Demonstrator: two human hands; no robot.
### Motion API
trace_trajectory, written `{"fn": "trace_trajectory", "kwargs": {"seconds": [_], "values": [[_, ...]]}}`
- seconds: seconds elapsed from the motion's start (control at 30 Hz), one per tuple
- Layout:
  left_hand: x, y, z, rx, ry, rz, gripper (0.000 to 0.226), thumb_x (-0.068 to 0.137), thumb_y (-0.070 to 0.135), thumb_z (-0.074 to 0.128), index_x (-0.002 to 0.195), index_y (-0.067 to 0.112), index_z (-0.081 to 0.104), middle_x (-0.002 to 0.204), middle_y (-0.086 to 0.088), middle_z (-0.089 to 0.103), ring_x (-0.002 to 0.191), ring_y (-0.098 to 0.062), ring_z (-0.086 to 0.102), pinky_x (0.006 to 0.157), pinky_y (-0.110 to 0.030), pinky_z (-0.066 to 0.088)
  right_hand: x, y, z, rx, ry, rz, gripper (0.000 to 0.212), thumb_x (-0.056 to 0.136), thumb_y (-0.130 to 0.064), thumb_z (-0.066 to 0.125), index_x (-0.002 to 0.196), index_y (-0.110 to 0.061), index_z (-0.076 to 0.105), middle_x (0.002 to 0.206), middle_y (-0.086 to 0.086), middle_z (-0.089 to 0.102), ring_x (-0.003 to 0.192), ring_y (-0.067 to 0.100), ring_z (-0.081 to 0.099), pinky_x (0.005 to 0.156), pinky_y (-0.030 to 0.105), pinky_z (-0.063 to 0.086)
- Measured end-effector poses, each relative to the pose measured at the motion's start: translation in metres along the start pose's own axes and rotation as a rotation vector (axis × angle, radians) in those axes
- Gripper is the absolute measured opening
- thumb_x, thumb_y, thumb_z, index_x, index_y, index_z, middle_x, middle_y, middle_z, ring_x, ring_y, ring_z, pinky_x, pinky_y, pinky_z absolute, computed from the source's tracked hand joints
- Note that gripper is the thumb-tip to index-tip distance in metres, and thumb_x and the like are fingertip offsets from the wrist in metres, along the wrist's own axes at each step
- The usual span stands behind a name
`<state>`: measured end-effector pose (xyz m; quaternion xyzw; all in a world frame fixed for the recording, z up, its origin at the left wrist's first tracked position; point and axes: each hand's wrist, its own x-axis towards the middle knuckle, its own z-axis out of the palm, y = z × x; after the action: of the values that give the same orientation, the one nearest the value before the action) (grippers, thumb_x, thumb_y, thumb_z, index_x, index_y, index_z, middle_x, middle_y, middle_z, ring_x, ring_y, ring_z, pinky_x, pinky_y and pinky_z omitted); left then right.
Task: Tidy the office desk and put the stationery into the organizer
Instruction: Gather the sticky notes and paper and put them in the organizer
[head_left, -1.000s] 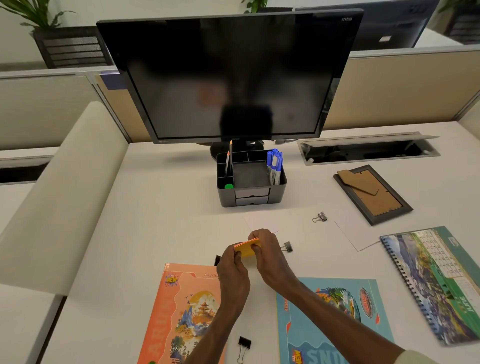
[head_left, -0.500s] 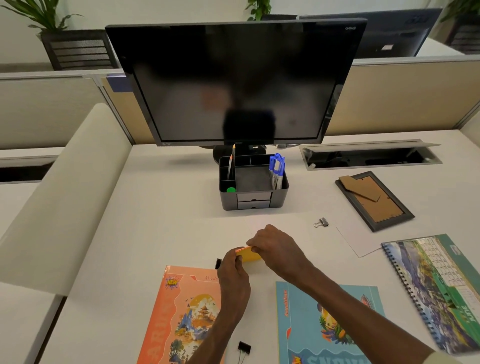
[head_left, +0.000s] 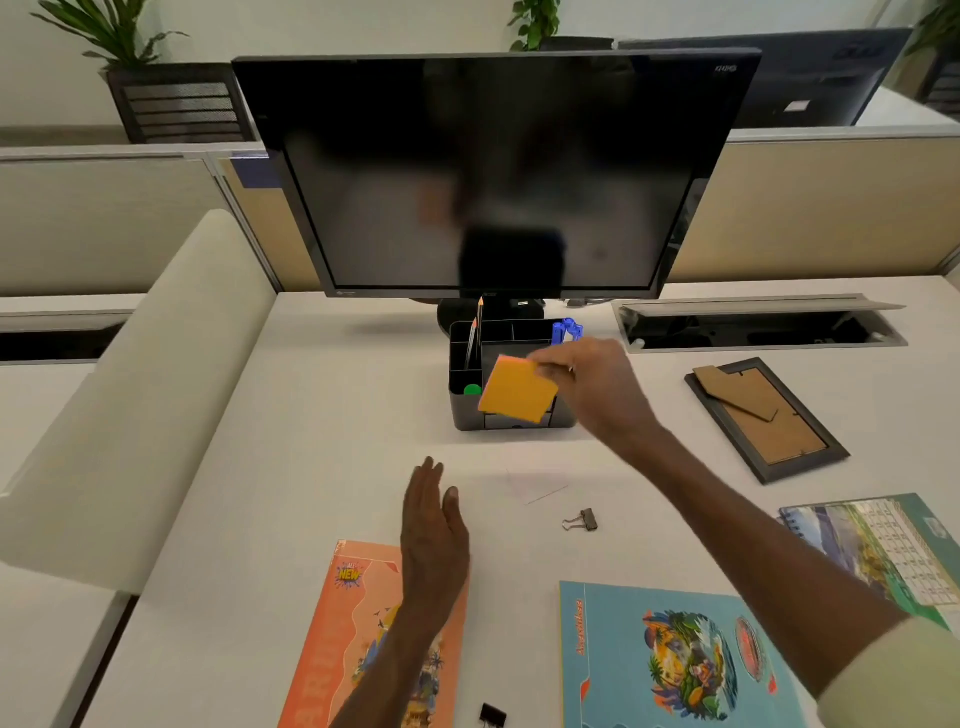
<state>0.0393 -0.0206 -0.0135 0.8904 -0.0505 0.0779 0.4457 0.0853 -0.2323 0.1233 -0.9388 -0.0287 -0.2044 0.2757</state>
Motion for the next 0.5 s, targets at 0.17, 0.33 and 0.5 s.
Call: {"fn": "trace_trajectory", "kwargs": {"seconds": [0.17,0.33,0.5], "values": [[0.006,-0.050,-0.008,0.266,-0.106,-0.012,0.045,0.100,0.010,0.044,0.143,-0.005,0.038,0.156,-0.019,0.025,0.149,-0.030,0.014,0.122,-0.045,0.013,0.050,0.010,-0.007,0.089,0.176,0.109,0.020,0.089,-0.008,0.062,0.105,-0.008,0.073,0.099,0.006,0.075,0.086,0.016,0.068,0.082,0.030,0.053],[0.008,-0.073,-0.009,0.385,-0.163,-0.022,0.051,0.101,0.015,0.043,0.146,-0.005,0.030,0.158,-0.019,0.020,0.149,-0.030,0.011,0.122,-0.044,0.010,0.088,0.023,0.007,0.052,0.218,0.139,0.021,0.092,-0.011,0.058,0.107,-0.006,0.072,0.102,0.008,0.074,0.091,0.017,0.067,0.083,0.030,0.053],[0.008,-0.077,-0.005,0.421,-0.162,-0.019,0.051,0.101,0.017,0.042,0.146,-0.004,0.030,0.158,-0.018,0.020,0.148,-0.029,0.014,0.122,-0.041,0.012,0.117,0.034,0.026,0.011,0.179,0.180,0.024,0.095,-0.015,0.054,0.112,-0.007,0.070,0.110,0.008,0.071,0.099,0.018,0.064,0.081,0.021,0.046]]}}
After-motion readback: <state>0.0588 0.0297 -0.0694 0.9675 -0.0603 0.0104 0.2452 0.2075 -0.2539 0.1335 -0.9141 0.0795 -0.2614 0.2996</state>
